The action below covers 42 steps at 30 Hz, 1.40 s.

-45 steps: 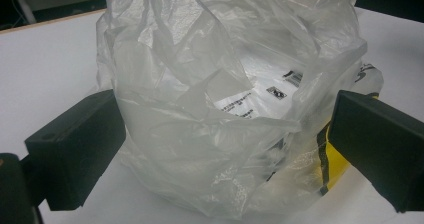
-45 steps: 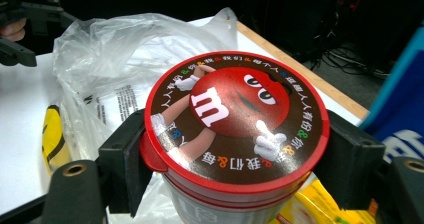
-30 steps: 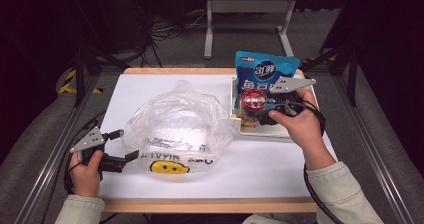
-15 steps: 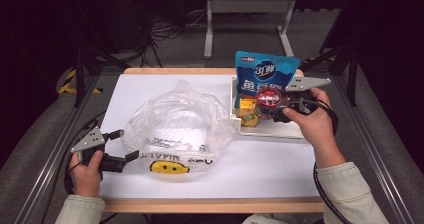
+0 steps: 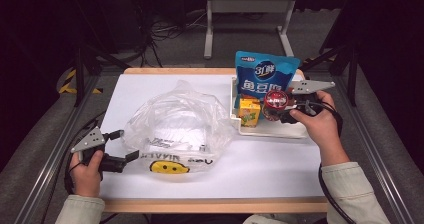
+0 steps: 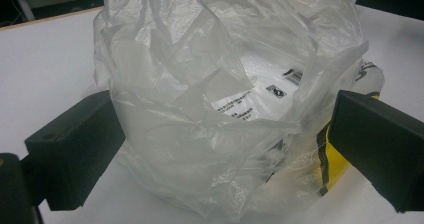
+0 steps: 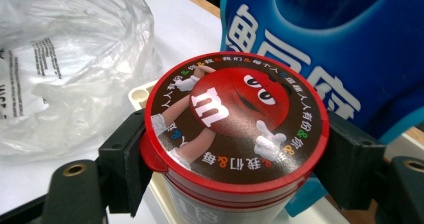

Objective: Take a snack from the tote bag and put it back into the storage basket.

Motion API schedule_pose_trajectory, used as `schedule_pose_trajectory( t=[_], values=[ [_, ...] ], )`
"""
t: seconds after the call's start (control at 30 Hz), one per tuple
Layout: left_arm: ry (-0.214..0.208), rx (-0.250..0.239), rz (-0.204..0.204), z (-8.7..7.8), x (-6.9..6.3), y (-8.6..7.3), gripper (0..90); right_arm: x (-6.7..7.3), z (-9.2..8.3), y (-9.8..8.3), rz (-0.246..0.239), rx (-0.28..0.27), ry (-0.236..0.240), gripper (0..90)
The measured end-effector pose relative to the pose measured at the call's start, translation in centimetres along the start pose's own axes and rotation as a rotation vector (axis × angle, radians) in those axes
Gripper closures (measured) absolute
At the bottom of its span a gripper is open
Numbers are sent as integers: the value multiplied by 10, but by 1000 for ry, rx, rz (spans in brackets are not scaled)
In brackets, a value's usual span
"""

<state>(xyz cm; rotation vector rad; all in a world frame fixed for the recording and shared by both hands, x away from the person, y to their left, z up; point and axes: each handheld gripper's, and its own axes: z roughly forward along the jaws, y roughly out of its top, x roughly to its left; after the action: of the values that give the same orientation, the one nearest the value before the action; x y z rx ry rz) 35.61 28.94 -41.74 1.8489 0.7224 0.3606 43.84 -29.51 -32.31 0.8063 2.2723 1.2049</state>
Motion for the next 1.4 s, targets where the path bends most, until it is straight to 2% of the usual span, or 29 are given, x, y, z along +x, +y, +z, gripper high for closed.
schedule_pose_trajectory(
  t=[0.67, 1.27, 1.4],
  values=[
    [0, 3, 0, 0, 0, 0, 24, -24, 21, -44, 53, 45, 0, 257],
    [-3, 8, 7, 0, 0, 0, 24, -32, 36, -67, 69, 88, 0, 257],
    [-3, 5, 5, 0, 0, 0, 24, -34, 38, -71, 60, 97, 4, 257]
  ],
)
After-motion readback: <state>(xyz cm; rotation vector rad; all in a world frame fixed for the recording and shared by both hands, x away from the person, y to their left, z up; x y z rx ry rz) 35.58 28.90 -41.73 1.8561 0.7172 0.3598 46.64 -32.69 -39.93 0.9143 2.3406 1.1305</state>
